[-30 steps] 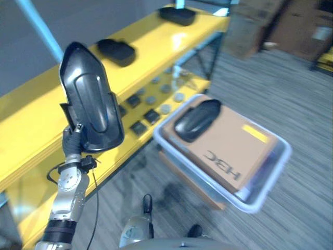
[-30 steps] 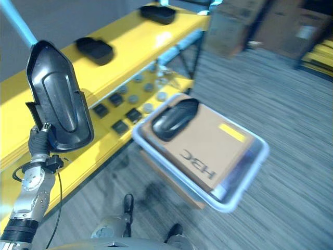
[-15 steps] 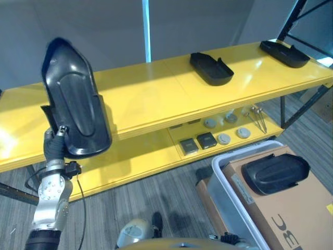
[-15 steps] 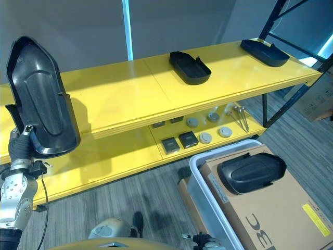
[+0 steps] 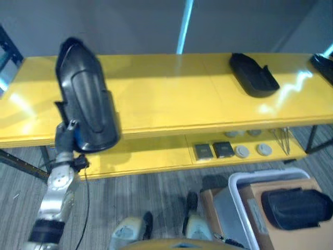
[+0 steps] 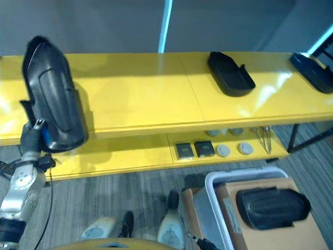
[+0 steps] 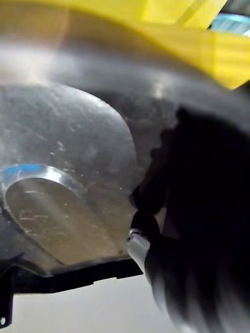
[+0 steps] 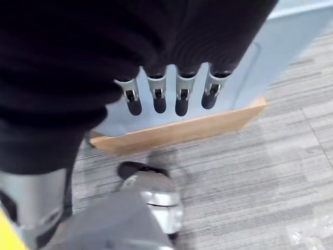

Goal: Move parts from the plastic box to the shelf.

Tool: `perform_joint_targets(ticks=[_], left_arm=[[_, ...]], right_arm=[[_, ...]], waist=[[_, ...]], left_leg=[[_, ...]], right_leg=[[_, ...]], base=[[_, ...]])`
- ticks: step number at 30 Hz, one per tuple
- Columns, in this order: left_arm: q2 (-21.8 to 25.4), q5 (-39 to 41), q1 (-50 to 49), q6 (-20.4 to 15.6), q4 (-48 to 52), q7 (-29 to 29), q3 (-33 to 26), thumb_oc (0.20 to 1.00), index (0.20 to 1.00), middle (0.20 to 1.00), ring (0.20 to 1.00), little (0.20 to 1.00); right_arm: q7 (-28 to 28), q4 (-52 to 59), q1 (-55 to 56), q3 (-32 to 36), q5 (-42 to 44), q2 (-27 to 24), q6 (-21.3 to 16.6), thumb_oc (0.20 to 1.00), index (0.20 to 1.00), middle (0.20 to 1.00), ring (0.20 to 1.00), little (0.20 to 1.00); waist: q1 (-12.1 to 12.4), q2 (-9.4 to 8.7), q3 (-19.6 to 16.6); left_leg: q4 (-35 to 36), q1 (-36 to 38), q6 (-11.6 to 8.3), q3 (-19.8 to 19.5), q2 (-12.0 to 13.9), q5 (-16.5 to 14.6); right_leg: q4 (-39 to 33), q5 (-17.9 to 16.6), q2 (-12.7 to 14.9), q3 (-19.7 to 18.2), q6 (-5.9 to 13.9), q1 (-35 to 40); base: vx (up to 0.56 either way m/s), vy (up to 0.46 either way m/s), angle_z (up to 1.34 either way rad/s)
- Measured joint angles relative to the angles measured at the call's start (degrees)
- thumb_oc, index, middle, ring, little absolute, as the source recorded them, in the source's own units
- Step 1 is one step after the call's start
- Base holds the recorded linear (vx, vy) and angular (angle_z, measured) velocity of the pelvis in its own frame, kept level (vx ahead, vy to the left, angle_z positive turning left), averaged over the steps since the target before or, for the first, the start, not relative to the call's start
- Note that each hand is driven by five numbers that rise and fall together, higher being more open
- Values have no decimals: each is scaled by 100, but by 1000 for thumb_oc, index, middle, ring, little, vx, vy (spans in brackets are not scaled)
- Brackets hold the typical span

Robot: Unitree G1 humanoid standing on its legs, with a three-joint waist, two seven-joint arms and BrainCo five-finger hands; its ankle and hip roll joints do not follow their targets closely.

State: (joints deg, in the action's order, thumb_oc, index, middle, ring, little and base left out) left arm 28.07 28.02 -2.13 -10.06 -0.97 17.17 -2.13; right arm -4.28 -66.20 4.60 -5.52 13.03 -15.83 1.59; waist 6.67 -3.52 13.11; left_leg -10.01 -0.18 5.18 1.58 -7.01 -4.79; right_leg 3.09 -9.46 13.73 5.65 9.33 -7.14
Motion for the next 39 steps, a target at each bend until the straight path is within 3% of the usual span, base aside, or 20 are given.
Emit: perform_joint_targets(ticks=[3,6,7,8,9,10,12,15,19,21,23,25,31,34,39], left_arm=[[-2,-1,33,59,36,11,-4,200,200,200,200,200],[-120,-8,218,274,42,-28,188,200,200,200,200,200],[-138,-11,299,320,60,-79,289,200,200,200,200,200],[-148,-12,388,342,134,-213,328,200,200,200,200,200],[-149,-13,390,376,178,-262,356,200,200,200,200,200],[-145,-29,393,445,263,-291,434,200,200,200,200,200],[-146,-110,396,492,272,-357,484,200,200,200,200,200],[-65,-243,481,598,271,-361,474,200,200,200,200,200],[348,-451,1260,1163,192,-7,504,200,200,200,200,200],[420,-425,1978,1364,-465,253,752,200,200,200,200,200],[428,-327,2615,1646,-1314,641,835,200,200,200,200,200],[382,-248,2965,1712,-2016,860,996,200,200,200,200,200],[-50,398,3684,1951,-4124,1394,1134,200,200,200,200,200],[-374,543,3724,2073,-4706,1665,1135,200,200,200,200,200],[-352,408,3987,2102,-4916,1837,1134,200,200,200,200,200]], right_arm=[[7,22,-132,2,2,-73,14,1000,1000,1000,1000,1000],[5,55,-320,5,13,-173,73,1000,1000,1000,1000,1000],[4,40,-294,9,14,-191,109,1000,1000,1000,1000,1000],[17,57,-258,7,28,-172,135,1000,1000,1000,1000,1000],[21,85,-234,7,45,-162,135,1000,1000,1000,1000,1000],[5,133,-191,17,107,-167,144,1000,1000,1000,1000,1000],[0,170,-165,53,216,-168,164,1000,1000,1000,1000,1000],[12,206,-64,166,317,-163,216,1000,1000,1000,1000,1000],[67,276,299,-162,47,-113,230,1000,1000,1000,1000,1000],[130,299,380,-337,-101,-158,284,1000,1000,1000,1000,1000],[207,300,299,-339,-220,-244,360,1000,1000,1000,1000,1000],[258,218,334,-338,-228,-302,361,1000,1000,1000,1000,1000],[281,228,310,-363,-440,-349,363,1000,1000,1000,1000,1000],[282,223,256,-561,-440,-402,343,1000,1000,1000,1000,1000],[286,217,230,-568,-440,-408,305,1000,1000,1000,1000,1000]], waist=[[6,-93,-53],[-186,-101,-80],[-265,-103,-116],[-387,-185,-157],[-470,-180,-159],[-548,-140,-161],[-536,-85,-180],[-754,144,-237],[-1137,448,-331],[-1209,550,-377],[-1463,651,-440],[-1686,672,-448],[-1995,696,-493],[-2078,684,-486],[-2132,663,-473]], left_leg=[[278,165,-175,-128,77,130],[606,390,-517,8,297,353],[746,424,-578,199,410,332],[891,414,-530,741,669,257],[895,440,-558,993,799,280],[925,445,-641,1134,891,426],[958,461,-628,1149,929,527],[1272,542,-675,1269,941,712],[1450,641,-633,1497,936,845],[1450,642,-628,1595,937,850],[1458,659,-641,1745,944,837],[1459,733,-666,1880,973,821],[1474,735,-725,2107,1045,797],[1450,678,-731,2233,1067,793],[1449,642,-733,2246,1063,798]], right_leg=[[-367,-50,-116,155,-37,685],[-604,37,-281,392,-117,1067],[-695,101,-354,490,-148,1194],[-772,322,-425,557,-228,1275],[-771,336,-461,630,-252,1284],[-761,363,-521,670,-287,1285],[-753,388,-575,605,-314,1213],[-755,444,-606,504,-324,1067],[-788,341,-636,275,-303,967],[-780,298,-639,198,-264,921],[-808,271,-642,101,-297,886],[-811,249,-664,62,-312,873],[-810,214,-745,-54,-357,726],[-788,164,-792,-211,-395,593],[-776,107,-804,-263,-364,539]], base=[[76,-187,23],[76,-152,36],[60,-99,66],[52,-75,68],[47,-55,62],[24,-18,25],[36,8,-10],[73,47,-17],[68,72,-27],[51,59,-28],[67,41,-43],[70,14,-28],[35,-25,-25],[-21,-23,-25],[-4,2,-2]])
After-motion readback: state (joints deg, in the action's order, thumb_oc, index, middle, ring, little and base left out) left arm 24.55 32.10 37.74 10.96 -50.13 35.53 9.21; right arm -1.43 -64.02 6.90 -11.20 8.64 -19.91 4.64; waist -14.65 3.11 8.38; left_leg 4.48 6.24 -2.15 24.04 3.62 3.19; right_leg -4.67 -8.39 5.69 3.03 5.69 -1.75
